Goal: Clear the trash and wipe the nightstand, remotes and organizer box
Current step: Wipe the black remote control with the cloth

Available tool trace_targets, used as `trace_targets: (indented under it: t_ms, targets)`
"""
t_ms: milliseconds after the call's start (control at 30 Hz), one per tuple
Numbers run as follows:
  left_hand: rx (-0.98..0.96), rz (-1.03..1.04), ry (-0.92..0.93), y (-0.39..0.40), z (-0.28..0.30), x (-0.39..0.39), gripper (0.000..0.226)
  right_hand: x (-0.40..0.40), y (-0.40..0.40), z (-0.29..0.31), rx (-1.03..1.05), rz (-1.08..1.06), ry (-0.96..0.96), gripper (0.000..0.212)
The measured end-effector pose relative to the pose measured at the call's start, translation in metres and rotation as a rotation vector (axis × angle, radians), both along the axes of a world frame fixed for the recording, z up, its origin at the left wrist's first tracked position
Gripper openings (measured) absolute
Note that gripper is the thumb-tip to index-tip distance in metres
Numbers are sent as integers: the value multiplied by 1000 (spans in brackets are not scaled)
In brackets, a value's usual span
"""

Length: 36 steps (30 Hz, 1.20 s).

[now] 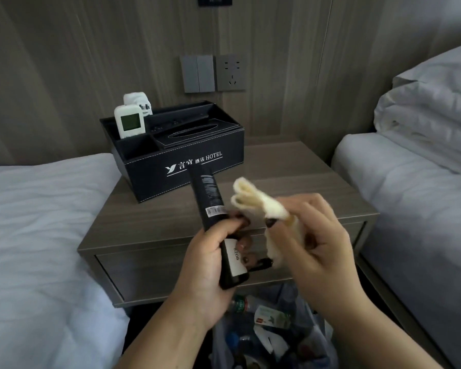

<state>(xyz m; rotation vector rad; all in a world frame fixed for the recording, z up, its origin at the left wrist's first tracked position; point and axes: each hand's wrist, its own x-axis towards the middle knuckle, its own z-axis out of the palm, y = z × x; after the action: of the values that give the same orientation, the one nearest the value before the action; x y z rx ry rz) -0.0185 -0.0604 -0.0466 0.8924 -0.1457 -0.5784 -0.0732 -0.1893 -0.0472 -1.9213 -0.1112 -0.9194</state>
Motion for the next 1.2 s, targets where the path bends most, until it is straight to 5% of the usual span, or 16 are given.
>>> trace_targets:
  t_ms: [133,300,567,733,800,867,1000,1067,1200]
  targets:
    - [108,-79,-88,6,3,1,73,-3,3,-4,-34,119,49,26]
    - [203,63,-139,1,3,-2,27,-6,8,1,123,67,129,27]
    - [189,119,-177,15,15,5,24,-9,-9,26,461,154,230,19]
    - [-39,56,-124,38,38,1,6,-28,-53,50,1057,641,199,5]
    - [35,140,-195,39,36,3,13,-24,-60,49,1215,941,245,10]
    - [138,155,-282,34,31,11,17,-19,-58,41,1160,950,327,28]
    - [352,236,-449,30,22,20,24,-14,-48,38,818,819,326,16]
    - [333,195,-516,30,21,25,23,-17,-49,44,810,966,386,9]
    - [193,83,-607,31,14,18,19,-31,-44,56,477,1024,486,12]
